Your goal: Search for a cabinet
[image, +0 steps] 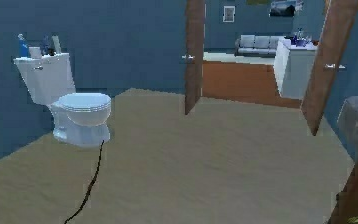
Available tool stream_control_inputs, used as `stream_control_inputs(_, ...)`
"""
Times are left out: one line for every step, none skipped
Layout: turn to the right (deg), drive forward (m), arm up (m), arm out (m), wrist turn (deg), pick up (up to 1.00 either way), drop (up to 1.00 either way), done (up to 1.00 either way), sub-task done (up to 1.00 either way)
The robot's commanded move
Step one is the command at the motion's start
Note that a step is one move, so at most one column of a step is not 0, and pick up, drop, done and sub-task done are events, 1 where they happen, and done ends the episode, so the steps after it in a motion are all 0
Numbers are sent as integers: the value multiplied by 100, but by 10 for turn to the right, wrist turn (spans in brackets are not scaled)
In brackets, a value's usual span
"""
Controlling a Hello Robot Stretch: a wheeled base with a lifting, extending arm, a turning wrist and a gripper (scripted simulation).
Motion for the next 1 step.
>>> stream_control_inputs(0, 100, 0, 0, 0, 0, 0, 0, 0)
